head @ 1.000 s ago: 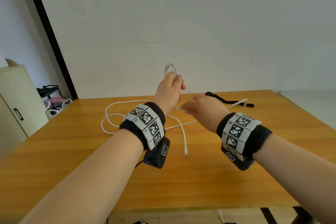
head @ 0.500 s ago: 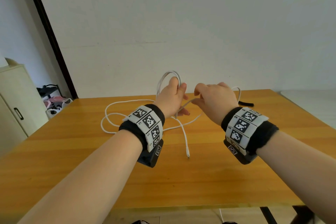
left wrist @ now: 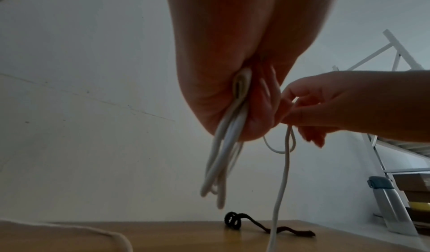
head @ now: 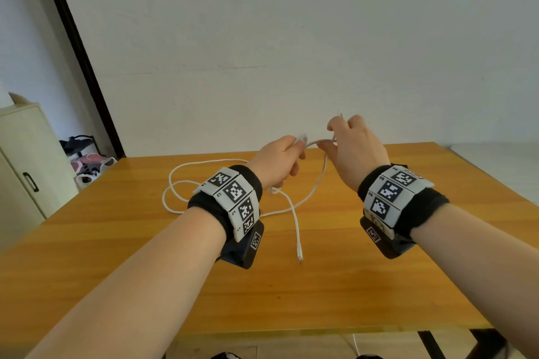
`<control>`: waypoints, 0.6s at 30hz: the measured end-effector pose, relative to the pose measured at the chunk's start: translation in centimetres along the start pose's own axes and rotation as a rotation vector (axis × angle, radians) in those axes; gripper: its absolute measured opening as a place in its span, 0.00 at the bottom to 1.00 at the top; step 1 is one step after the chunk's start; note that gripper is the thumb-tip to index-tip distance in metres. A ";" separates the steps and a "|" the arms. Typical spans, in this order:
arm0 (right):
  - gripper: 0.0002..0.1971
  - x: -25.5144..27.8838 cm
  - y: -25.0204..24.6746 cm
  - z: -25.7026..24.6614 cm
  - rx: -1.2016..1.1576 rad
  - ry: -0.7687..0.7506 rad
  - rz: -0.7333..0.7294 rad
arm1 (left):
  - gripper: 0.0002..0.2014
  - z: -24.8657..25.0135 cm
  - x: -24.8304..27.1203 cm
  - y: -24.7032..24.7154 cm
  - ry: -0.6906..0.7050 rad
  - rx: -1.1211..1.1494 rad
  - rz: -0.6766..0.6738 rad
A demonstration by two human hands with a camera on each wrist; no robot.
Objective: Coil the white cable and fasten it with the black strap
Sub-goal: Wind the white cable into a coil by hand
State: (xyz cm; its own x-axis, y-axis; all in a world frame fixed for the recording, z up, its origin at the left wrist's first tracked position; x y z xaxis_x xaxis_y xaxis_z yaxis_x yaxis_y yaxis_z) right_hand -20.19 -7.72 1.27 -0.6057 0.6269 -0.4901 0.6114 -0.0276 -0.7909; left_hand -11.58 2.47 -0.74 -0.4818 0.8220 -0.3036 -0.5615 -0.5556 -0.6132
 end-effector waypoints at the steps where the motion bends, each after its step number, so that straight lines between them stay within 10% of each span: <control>1: 0.17 -0.2 0.2 0.1 -0.050 0.018 -0.033 | 0.15 0.0 0.1 0.1 -0.014 0.009 -0.019; 9: 0.11 -1.5 0.5 2.4 -0.419 0.173 -0.067 | 0.17 -0.7 0.4 -1.2 -0.009 -0.115 0.023; 18: 0.21 -1.9 3.9 5.8 0.121 0.308 -0.356 | 0.19 -2.1 0.6 -1.8 -0.257 0.820 0.189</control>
State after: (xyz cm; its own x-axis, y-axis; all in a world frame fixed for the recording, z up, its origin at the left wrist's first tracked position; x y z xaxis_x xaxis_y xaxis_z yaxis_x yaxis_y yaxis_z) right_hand -19.61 -13.55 -2.99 -0.5764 0.8146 -0.0643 0.3186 0.1516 -0.9357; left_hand -9.47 4.26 -1.34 -0.6966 0.7086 -0.1125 -0.7158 -0.6755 0.1772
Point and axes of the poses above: each hand's wrist, its own x-axis away from the middle knuckle, its own y-axis out of the palm, z = x × y, the point moved 6 cm from there along -x, towards the middle knuckle, and after that the axes turned 12 degrees about y, right-handed, at the moved point
